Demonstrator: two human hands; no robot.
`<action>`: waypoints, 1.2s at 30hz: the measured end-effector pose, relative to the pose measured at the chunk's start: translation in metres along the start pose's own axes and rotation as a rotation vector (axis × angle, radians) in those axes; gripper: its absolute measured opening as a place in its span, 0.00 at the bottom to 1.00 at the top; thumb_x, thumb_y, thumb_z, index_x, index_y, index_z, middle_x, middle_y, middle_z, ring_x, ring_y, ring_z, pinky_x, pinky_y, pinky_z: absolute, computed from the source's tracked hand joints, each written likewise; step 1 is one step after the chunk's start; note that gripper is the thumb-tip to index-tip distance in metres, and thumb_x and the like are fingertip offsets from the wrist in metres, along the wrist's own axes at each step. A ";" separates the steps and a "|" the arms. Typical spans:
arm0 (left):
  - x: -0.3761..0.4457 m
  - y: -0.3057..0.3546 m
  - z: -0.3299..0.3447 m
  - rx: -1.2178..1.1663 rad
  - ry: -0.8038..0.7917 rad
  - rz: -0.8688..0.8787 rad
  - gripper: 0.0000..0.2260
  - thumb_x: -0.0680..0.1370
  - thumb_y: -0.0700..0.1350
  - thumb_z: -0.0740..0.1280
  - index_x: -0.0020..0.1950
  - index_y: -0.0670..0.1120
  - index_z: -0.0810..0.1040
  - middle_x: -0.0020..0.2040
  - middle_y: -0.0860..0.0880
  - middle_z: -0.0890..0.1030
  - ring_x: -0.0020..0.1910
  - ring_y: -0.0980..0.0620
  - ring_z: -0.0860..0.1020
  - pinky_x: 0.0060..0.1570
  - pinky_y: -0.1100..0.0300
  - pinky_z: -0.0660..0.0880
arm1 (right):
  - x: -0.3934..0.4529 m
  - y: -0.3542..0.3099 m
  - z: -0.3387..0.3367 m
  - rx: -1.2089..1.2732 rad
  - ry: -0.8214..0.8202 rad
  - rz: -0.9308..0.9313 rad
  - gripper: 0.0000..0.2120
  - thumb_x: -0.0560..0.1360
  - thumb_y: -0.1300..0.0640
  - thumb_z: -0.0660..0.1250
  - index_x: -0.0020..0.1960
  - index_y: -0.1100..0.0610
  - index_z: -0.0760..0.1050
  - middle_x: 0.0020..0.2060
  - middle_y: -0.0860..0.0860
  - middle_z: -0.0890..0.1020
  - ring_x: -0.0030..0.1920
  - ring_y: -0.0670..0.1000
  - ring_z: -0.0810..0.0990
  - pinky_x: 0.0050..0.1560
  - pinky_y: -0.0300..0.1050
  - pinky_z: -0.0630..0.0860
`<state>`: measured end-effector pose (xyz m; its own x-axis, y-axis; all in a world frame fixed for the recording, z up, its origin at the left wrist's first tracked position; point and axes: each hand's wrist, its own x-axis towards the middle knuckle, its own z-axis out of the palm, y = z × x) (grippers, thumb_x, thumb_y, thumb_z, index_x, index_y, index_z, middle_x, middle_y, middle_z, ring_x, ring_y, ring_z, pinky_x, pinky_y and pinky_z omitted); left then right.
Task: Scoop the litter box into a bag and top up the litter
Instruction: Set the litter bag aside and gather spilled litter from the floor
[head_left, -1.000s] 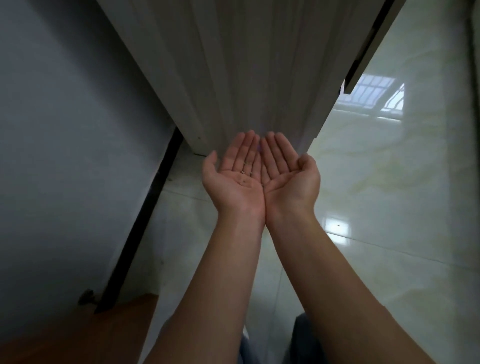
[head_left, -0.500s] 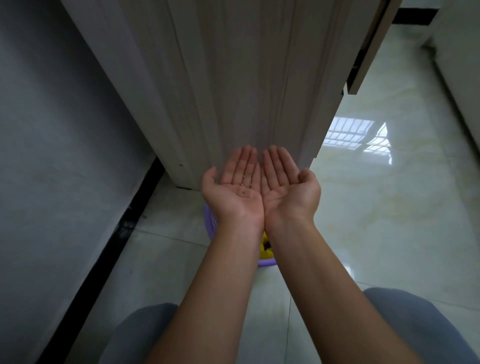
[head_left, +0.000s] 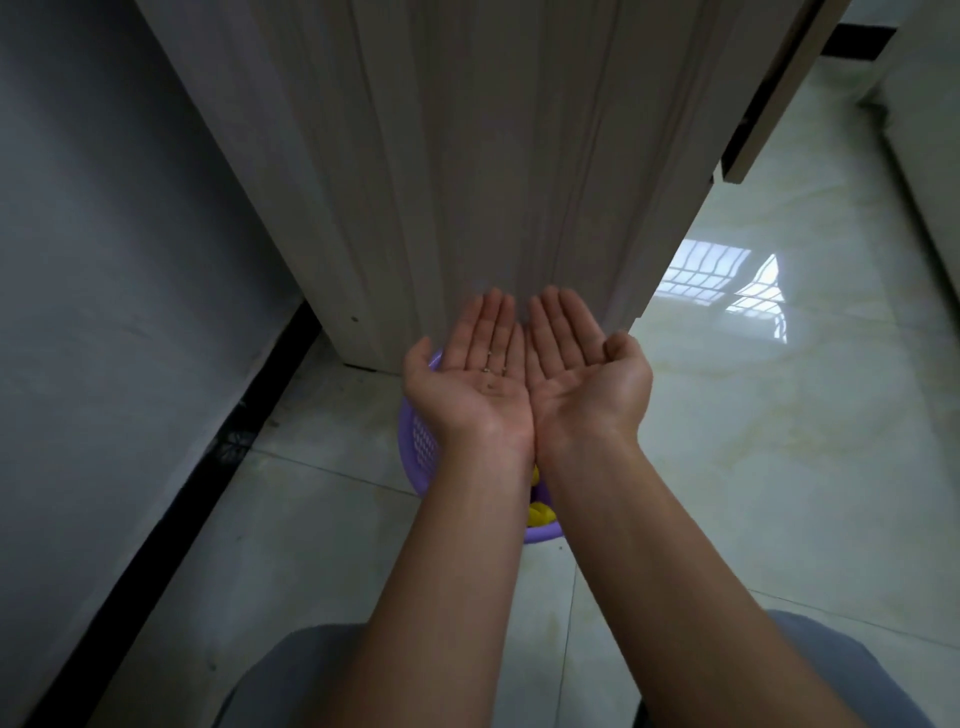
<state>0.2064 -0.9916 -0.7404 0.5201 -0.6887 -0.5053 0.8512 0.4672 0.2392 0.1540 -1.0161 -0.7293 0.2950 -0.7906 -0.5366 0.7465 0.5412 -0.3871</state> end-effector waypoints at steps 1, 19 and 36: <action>0.001 -0.002 -0.001 0.000 0.007 0.001 0.23 0.80 0.52 0.53 0.55 0.35 0.79 0.54 0.37 0.83 0.57 0.43 0.81 0.67 0.51 0.71 | 0.000 -0.001 -0.002 0.002 0.005 0.003 0.24 0.82 0.51 0.49 0.55 0.65 0.79 0.50 0.59 0.85 0.53 0.55 0.83 0.61 0.50 0.76; 0.015 -0.006 -0.006 0.073 -0.048 0.018 0.24 0.80 0.53 0.54 0.56 0.34 0.79 0.53 0.37 0.83 0.57 0.42 0.81 0.66 0.51 0.72 | 0.023 0.003 -0.015 0.089 -0.051 0.018 0.24 0.82 0.52 0.49 0.55 0.65 0.79 0.50 0.59 0.85 0.55 0.55 0.83 0.62 0.50 0.76; 0.040 -0.008 -0.059 0.357 0.098 0.006 0.26 0.81 0.57 0.54 0.57 0.37 0.79 0.58 0.39 0.81 0.62 0.46 0.78 0.69 0.55 0.68 | 0.049 0.045 -0.056 -0.098 0.141 0.065 0.24 0.82 0.50 0.51 0.60 0.65 0.77 0.55 0.60 0.82 0.58 0.55 0.81 0.67 0.50 0.72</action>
<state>0.2161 -0.9898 -0.8111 0.5307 -0.6218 -0.5759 0.8282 0.2360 0.5083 0.1682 -1.0143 -0.8149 0.2493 -0.7090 -0.6597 0.6647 0.6206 -0.4159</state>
